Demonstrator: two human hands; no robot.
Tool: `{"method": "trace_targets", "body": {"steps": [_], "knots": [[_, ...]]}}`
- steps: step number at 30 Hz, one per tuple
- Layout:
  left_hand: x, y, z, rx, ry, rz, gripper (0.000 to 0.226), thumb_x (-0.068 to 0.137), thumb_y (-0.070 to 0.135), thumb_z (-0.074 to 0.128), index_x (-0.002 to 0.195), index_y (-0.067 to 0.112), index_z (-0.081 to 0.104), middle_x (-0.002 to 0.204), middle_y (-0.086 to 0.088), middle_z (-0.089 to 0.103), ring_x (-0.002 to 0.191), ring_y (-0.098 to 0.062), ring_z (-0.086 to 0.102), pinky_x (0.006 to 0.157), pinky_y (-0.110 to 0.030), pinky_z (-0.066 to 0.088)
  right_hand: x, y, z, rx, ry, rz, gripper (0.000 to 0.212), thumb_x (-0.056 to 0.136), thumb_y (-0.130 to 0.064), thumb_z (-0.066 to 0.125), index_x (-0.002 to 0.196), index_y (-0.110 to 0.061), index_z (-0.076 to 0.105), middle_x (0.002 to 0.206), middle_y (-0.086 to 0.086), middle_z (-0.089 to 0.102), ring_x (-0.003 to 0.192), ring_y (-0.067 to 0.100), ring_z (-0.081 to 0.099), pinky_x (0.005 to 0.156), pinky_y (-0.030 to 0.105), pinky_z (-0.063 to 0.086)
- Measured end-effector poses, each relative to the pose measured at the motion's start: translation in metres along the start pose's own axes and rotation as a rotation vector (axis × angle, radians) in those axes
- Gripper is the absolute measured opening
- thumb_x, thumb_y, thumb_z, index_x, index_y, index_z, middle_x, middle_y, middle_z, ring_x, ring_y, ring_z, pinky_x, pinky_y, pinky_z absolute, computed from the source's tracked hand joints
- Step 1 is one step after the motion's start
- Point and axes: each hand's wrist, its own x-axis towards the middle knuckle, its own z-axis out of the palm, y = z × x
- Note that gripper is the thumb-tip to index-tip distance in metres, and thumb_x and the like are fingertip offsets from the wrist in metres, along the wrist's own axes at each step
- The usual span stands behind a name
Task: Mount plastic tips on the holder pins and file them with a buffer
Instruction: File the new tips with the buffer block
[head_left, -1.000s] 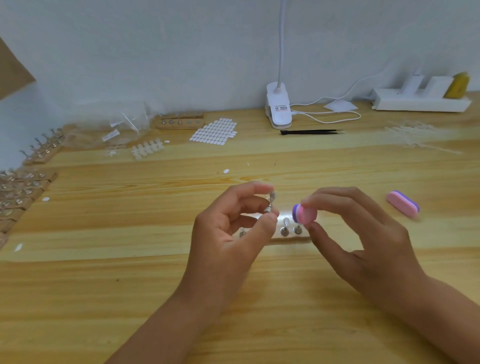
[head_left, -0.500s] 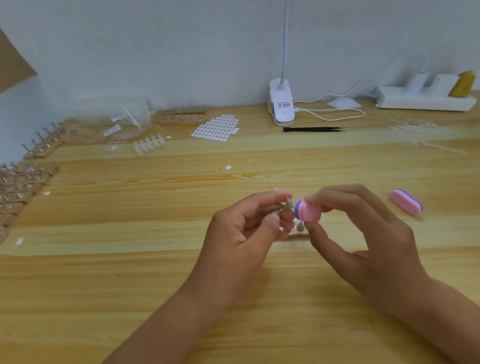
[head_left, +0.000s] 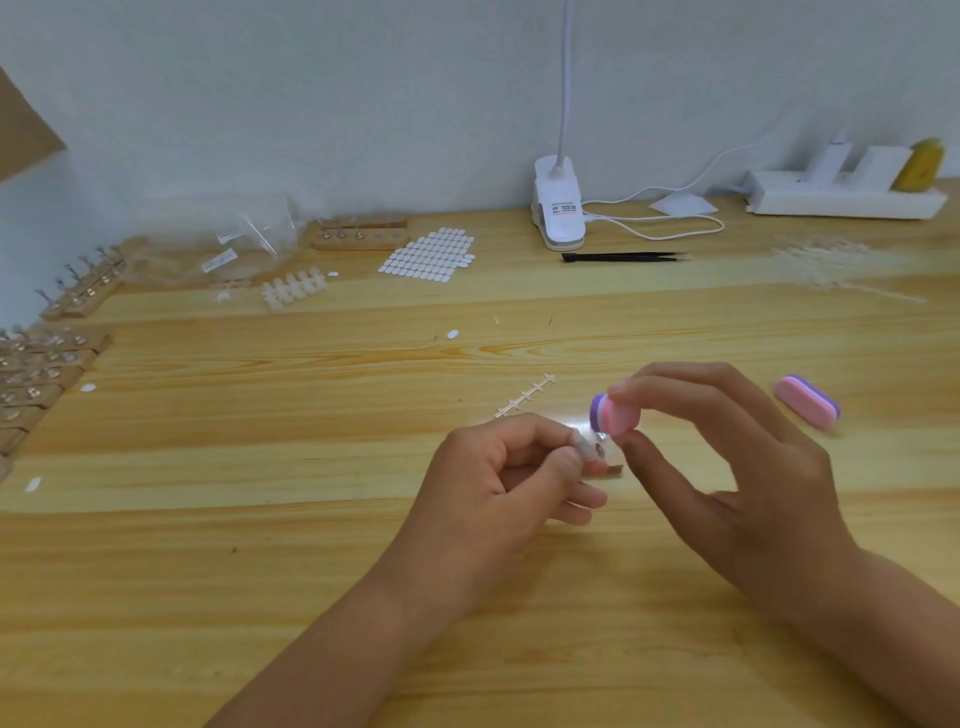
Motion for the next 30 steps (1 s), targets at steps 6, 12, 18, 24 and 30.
{"method": "trace_targets", "body": {"steps": [6,12,18,24,30], "knots": [[-0.001,0.006,-0.002,-0.008,-0.006,0.048,0.012,0.092,0.019,0.061,0.088,0.017,0.072,0.079,-0.005,0.076,0.075,-0.025,0.075,0.060,-0.029,0.059,-0.003,-0.003,0.000,-0.039,-0.080,-0.176,0.022,0.089,0.009,0.066,0.105,-0.002,0.073,0.102,0.014,0.069,0.095,0.023,0.067,0.088,0.029,0.053],[-0.001,0.006,-0.002,-0.013,-0.018,0.057,0.018,0.094,0.018,0.057,0.085,0.019,0.072,0.077,-0.008,0.074,0.073,-0.027,0.074,0.060,-0.031,0.059,0.001,0.005,-0.005,-0.035,-0.031,-0.098,0.029,0.091,0.004,0.067,0.113,-0.014,0.069,0.105,0.010,0.068,0.099,0.019,0.067,0.088,0.032,0.054],[-0.002,0.008,-0.004,-0.005,-0.036,0.070,0.018,0.095,0.020,0.056,0.085,0.017,0.071,0.073,-0.006,0.072,0.070,-0.027,0.074,0.059,-0.029,0.057,-0.001,0.006,-0.004,-0.089,-0.082,-0.181,0.022,0.088,0.010,0.067,0.106,-0.002,0.074,0.103,0.013,0.069,0.096,0.024,0.067,0.087,0.033,0.054],[-0.002,0.005,-0.002,0.018,-0.046,0.065,0.018,0.094,0.017,0.055,0.087,0.013,0.070,0.071,-0.006,0.072,0.068,-0.025,0.073,0.058,-0.031,0.057,-0.005,-0.005,0.002,-0.015,-0.051,-0.216,0.031,0.090,0.007,0.068,0.114,-0.013,0.072,0.107,0.008,0.068,0.102,0.019,0.065,0.091,0.028,0.051],[-0.002,0.007,-0.004,-0.010,-0.044,0.049,0.023,0.095,0.017,0.051,0.083,0.017,0.070,0.071,-0.007,0.071,0.068,-0.028,0.073,0.058,-0.030,0.057,0.002,0.006,-0.005,-0.077,-0.049,-0.120,0.024,0.090,0.004,0.069,0.113,-0.005,0.068,0.103,0.011,0.068,0.097,0.019,0.066,0.085,0.033,0.053]]}}
